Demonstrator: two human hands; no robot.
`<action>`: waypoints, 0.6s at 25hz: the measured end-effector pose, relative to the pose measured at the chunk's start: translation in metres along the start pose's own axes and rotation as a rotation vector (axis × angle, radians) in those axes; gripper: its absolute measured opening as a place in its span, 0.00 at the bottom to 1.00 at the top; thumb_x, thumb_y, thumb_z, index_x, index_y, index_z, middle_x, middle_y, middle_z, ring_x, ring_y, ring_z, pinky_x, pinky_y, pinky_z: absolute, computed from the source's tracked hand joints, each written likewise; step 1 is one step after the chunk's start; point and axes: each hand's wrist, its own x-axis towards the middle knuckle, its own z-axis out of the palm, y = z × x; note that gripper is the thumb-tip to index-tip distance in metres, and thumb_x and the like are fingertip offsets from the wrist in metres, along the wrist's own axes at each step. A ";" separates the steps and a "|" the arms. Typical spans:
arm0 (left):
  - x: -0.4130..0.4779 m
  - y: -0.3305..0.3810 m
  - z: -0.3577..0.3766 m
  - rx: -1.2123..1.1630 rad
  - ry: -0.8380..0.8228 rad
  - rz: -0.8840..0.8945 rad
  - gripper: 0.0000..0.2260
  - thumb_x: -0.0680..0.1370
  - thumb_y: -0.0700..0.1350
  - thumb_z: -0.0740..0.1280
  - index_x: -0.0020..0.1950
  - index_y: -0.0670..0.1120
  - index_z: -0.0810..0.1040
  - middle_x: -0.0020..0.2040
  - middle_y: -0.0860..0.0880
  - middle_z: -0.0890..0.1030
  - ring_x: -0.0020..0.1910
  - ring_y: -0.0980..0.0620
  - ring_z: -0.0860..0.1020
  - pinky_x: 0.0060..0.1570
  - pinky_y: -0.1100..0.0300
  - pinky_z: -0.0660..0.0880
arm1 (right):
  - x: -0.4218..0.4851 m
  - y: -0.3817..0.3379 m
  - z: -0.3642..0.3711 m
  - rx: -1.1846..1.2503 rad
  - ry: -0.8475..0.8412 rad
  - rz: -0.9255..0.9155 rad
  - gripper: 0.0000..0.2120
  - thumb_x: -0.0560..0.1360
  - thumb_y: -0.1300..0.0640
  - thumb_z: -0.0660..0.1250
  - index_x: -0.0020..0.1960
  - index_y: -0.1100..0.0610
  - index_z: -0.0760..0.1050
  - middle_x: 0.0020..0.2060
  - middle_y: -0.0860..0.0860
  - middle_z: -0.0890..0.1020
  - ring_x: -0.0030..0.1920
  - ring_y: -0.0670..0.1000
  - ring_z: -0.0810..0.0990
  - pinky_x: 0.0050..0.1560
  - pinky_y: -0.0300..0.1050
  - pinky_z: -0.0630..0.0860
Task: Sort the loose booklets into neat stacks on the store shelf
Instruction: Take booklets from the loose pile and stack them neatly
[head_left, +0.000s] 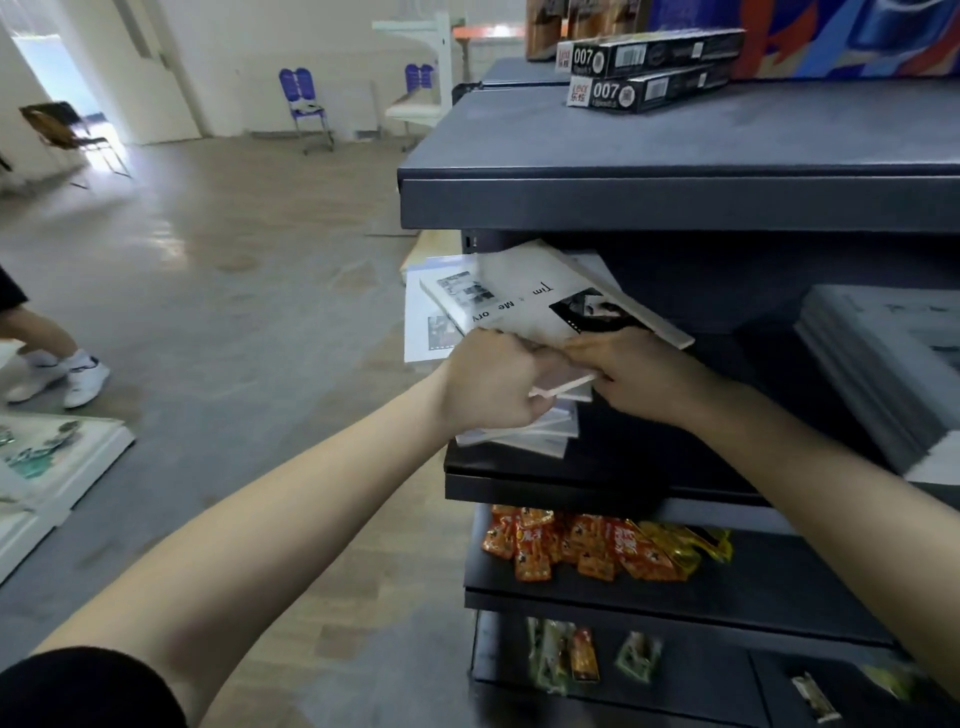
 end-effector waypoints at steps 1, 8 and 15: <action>-0.002 -0.011 0.006 -0.040 -0.001 0.008 0.21 0.69 0.54 0.55 0.57 0.54 0.80 0.44 0.51 0.84 0.40 0.48 0.83 0.33 0.60 0.76 | -0.007 0.005 -0.007 0.063 0.010 0.016 0.17 0.72 0.69 0.64 0.59 0.60 0.78 0.58 0.54 0.80 0.60 0.51 0.77 0.63 0.42 0.71; 0.002 -0.037 0.009 0.043 -0.396 -0.154 0.24 0.81 0.51 0.56 0.76 0.49 0.56 0.76 0.48 0.60 0.75 0.48 0.59 0.68 0.55 0.60 | -0.042 0.048 -0.032 0.233 0.060 0.277 0.25 0.72 0.71 0.67 0.61 0.46 0.72 0.61 0.44 0.74 0.68 0.48 0.68 0.72 0.40 0.57; 0.022 0.007 -0.021 0.358 -0.353 -0.109 0.09 0.82 0.40 0.57 0.55 0.42 0.76 0.49 0.45 0.80 0.45 0.42 0.79 0.34 0.57 0.65 | -0.019 0.006 -0.028 -0.329 0.099 0.369 0.19 0.75 0.52 0.64 0.65 0.44 0.71 0.65 0.46 0.74 0.64 0.53 0.72 0.66 0.56 0.65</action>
